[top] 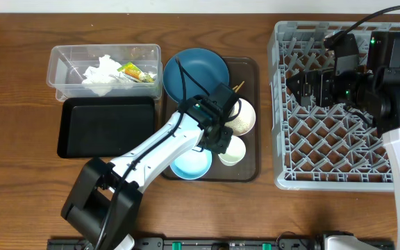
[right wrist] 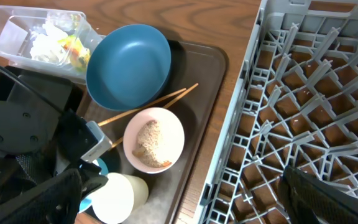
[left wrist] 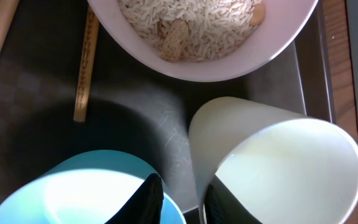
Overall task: Sort waste into correct bins and load items into the dishwasher rack
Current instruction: 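Reach the left gripper to the white cup and grasp its rim, then lift the white cup and hand it to the right gripper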
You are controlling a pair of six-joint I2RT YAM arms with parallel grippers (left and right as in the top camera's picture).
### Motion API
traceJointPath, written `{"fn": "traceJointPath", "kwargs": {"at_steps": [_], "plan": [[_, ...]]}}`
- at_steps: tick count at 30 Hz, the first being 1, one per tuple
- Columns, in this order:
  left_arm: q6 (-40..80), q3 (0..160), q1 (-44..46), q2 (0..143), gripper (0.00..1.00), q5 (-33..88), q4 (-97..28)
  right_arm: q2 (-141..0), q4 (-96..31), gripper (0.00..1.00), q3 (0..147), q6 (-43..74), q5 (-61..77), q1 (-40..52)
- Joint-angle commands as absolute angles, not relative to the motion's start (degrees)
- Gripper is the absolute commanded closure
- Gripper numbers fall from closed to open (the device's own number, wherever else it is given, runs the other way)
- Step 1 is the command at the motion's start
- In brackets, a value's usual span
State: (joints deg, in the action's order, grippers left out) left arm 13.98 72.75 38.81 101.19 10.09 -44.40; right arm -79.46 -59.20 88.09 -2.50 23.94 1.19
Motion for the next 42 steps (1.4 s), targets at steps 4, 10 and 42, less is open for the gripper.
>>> {"fn": "traceJointPath", "kwargs": {"at_steps": [4, 10, 42], "plan": [[15.38, 72.31, 38.98, 101.91, 0.73, 9.39, -44.16, -79.50, -59.42, 0.01, 89.17, -2.42, 23.77, 0.82], [15.57, 72.31, 39.35, 101.93, 0.68, 9.37, -44.10, -79.50, -59.42, 0.01, 89.17, -2.42, 23.77, 0.82], [17.06, 75.72, 9.02, 82.37, 0.94, 48.58, -39.46, -79.53, -42.04, 0.06, 79.37, -3.86, 51.42, 0.78]]}}
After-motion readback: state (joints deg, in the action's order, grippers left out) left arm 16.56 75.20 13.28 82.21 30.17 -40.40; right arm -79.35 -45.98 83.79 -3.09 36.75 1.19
